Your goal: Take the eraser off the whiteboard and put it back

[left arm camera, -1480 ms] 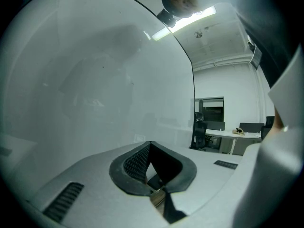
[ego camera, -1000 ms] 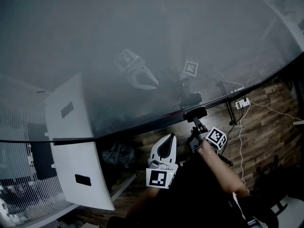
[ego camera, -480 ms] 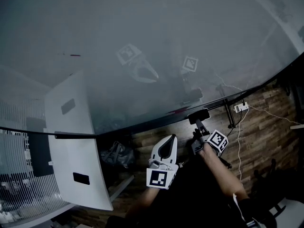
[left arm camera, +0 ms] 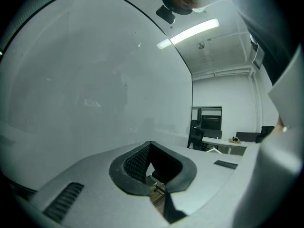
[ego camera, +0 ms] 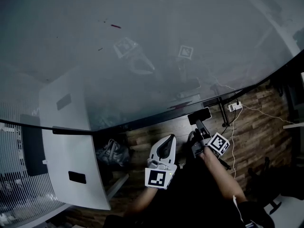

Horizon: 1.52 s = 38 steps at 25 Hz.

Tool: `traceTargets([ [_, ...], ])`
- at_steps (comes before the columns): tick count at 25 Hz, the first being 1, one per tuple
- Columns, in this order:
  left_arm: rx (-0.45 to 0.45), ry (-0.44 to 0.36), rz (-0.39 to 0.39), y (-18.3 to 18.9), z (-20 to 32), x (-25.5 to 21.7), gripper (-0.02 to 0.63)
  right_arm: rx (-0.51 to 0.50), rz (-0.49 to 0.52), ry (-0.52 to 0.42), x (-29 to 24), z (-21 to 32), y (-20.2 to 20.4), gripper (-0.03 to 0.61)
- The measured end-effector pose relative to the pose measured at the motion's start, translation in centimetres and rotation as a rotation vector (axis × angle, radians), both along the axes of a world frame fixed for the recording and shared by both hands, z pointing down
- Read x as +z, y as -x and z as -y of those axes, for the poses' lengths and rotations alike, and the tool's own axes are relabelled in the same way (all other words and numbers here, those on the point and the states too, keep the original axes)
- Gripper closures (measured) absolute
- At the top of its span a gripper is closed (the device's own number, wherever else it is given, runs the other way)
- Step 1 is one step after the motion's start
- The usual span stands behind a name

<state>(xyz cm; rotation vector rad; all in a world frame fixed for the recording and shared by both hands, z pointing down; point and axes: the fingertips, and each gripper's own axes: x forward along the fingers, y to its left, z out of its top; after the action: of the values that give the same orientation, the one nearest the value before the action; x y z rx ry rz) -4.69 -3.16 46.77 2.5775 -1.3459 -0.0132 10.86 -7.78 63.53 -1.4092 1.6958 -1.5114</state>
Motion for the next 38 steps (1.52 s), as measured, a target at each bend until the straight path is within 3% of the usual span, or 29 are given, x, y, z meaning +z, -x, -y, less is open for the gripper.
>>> traceTargets([
  [15,-0.09,-0.01,0.014,-1.0,0.4,-1.6,0.612,-0.173,-0.171,-0.158,-5.2,0.7,0.0,0.433],
  [26,-0.137,-0.031,0.061,-2.6,-2.0,-2.0,0.612,-0.26,-0.281,-0.304,-9.6,-2.2,-0.8,0.434],
  [38,-0.12,-0.047,0.074,-3.6,-3.8,-3.0,0.612,-0.307,-0.381,-0.466,-14.7,-6.1,0.1,0.434],
])
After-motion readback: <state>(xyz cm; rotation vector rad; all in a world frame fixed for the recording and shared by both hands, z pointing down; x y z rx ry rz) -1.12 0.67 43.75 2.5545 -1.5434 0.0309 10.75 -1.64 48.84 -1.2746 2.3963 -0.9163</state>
